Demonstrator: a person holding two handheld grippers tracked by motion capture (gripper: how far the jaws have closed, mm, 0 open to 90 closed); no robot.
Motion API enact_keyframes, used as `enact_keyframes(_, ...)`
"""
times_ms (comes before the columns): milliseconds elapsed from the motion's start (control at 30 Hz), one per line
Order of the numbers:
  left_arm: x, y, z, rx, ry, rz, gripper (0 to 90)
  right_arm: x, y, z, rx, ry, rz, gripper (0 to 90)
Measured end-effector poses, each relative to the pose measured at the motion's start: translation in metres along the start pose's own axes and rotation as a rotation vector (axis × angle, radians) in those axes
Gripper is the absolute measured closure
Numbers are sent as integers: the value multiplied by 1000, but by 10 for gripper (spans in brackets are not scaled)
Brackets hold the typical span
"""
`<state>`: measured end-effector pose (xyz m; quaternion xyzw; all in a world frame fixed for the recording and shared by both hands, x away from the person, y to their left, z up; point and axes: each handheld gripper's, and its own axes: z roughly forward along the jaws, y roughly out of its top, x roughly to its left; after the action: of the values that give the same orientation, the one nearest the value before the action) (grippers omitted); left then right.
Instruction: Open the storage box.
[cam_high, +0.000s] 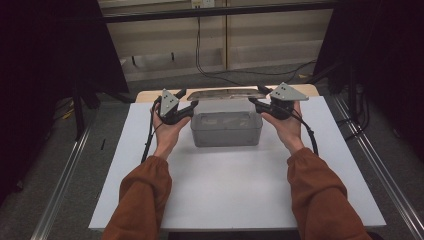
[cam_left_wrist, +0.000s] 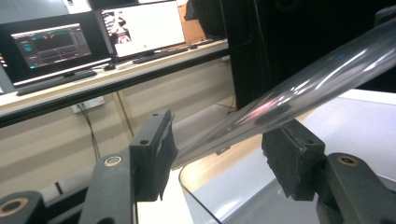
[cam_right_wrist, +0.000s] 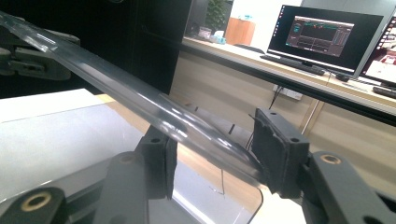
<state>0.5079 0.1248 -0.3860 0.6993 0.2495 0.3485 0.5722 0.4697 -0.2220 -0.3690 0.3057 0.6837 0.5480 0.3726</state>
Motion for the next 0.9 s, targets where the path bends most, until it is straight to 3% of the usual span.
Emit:
enact_keyframes(400, 2, 3, 11, 18, -12, 21, 537, -7, -5, 3, -3, -8, 24, 534)
enact_keyframes(567, 4, 2, 14, 22, -31, 3, 603, -11, -8, 5, 3, -17, 26, 542)
enact_keyframes(900, 6, 4, 15, 26, -39, -5, 619, -19, -13, 11, 17, -16, 31, 585)
